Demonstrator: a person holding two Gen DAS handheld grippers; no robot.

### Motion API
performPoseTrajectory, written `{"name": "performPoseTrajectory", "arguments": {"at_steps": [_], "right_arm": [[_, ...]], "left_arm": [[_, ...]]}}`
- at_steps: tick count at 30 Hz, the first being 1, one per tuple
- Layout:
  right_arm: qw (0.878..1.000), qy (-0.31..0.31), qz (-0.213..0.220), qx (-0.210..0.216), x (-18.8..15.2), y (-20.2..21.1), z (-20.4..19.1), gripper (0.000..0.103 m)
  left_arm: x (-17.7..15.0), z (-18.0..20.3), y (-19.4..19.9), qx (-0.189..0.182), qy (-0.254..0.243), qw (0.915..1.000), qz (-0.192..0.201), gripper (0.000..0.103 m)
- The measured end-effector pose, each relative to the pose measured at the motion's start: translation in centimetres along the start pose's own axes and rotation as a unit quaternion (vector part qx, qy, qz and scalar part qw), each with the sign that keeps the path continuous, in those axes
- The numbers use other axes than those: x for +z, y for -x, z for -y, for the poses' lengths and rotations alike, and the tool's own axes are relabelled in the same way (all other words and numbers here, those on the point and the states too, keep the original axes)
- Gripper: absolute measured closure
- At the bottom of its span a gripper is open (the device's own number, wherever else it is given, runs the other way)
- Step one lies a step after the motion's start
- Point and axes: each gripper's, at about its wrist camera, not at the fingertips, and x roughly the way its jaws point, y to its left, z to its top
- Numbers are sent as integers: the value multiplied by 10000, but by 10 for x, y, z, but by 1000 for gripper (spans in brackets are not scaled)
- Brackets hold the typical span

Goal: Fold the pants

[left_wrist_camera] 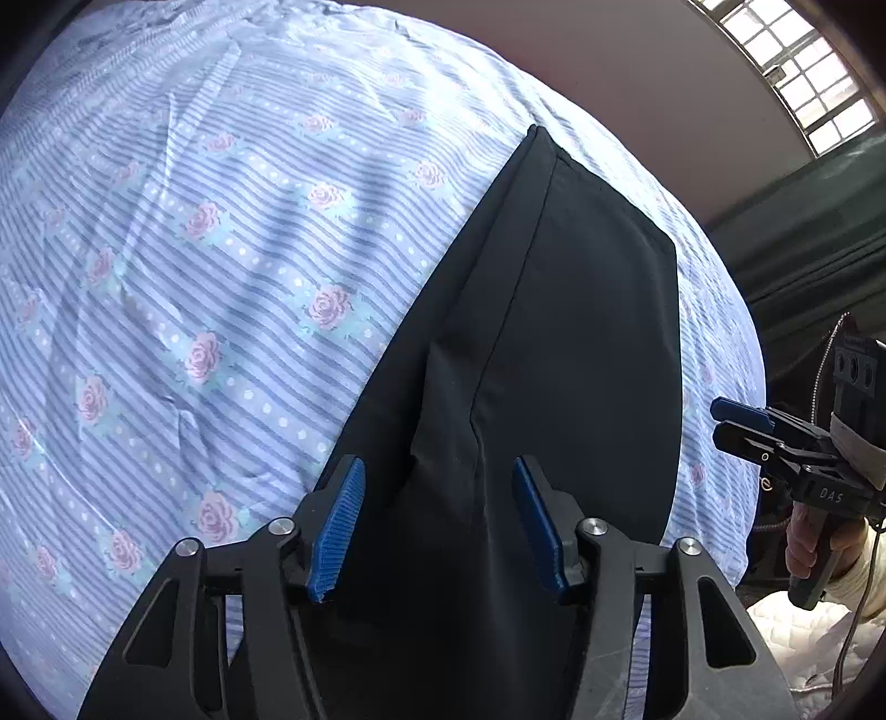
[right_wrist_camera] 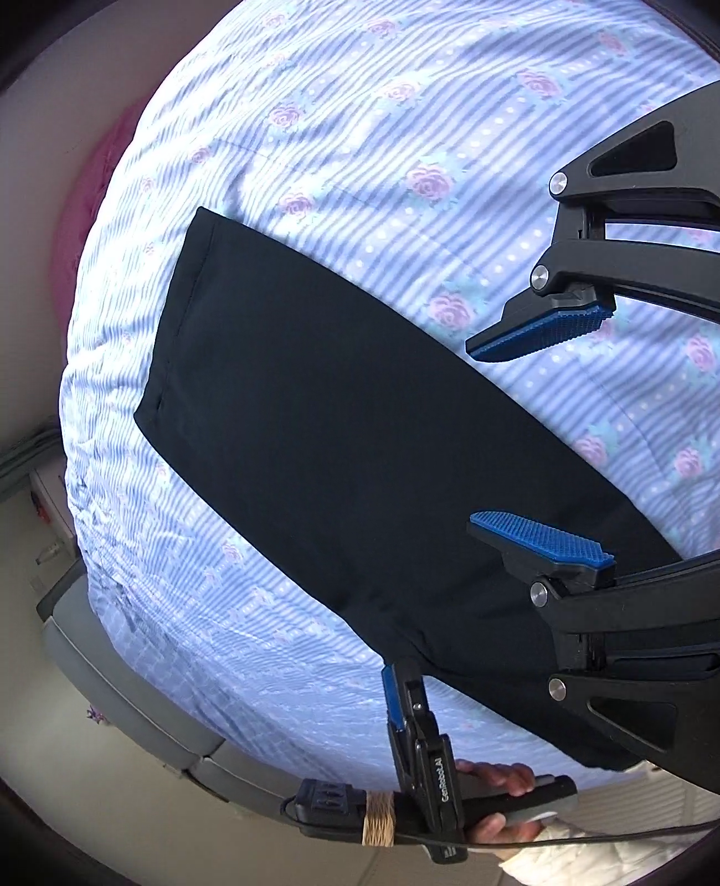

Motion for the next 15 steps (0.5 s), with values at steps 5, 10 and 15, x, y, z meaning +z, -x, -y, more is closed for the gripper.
{"name": "performPoseTrajectory", "arguments": {"at_steps": [5,10,15], "right_arm": [[10000,-59,11,46,10,-11,10,45],[9999,-91,73,49,19,-14,24,45],[9995,-224,212,-100,36,-16,46,45]], "left_arm": [[10,3,-10,530,-64,9985,-100,96],[30,17,-12,1106,-380,9931,-2,100],[45,9,-18,1261,-340,9914,22,100]]}}
